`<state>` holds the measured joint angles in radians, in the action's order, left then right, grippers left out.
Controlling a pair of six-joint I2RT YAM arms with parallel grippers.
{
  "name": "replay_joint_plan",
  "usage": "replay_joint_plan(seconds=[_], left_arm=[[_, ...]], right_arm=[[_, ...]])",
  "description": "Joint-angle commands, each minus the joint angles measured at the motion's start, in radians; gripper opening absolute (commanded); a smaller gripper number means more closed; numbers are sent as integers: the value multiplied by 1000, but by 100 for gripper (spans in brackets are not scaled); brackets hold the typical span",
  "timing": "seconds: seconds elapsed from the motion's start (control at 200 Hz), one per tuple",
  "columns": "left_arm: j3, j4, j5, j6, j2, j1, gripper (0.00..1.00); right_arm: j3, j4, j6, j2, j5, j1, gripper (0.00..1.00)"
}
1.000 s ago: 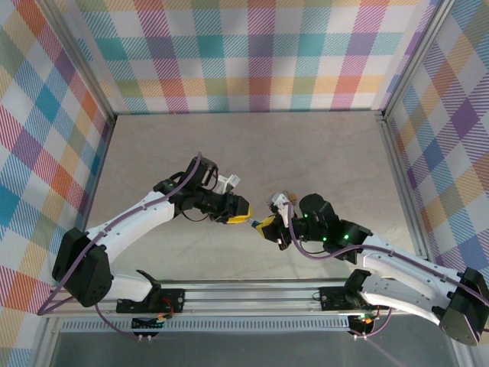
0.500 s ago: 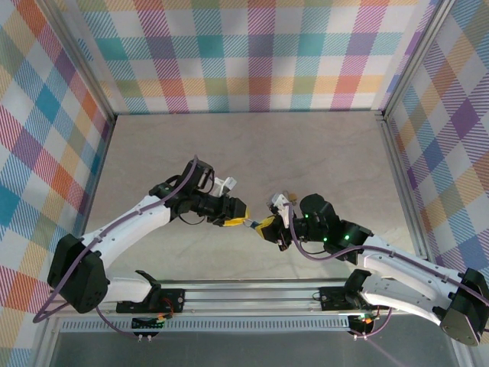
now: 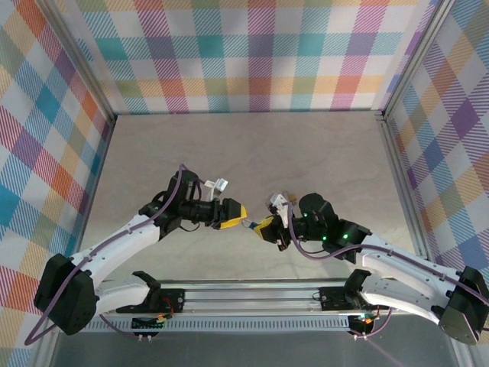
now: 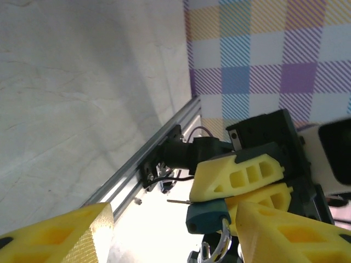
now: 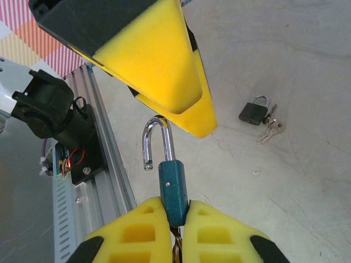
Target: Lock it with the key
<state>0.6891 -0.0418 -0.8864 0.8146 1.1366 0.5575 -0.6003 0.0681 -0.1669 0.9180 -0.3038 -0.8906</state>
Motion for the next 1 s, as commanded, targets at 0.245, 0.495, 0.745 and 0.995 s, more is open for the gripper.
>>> replay_joint_plan(seconds=[0.245, 0.495, 0.745, 0.995], left_arm=[[-64, 290, -145, 110, -110, -13, 57], [-33, 83, -169, -11, -119, -11, 47], [39, -157, -164, -179, -95, -11, 47], [65, -202, -145, -229, -69, -12, 50]], right_arm=[[-44, -42, -2, 21, -44, 2, 0], [-42, -41, -16, -7, -93, 4, 0], [-32, -57, -26, -22, -139, 4, 0], [-34, -65, -31, -10, -179, 4, 0]])
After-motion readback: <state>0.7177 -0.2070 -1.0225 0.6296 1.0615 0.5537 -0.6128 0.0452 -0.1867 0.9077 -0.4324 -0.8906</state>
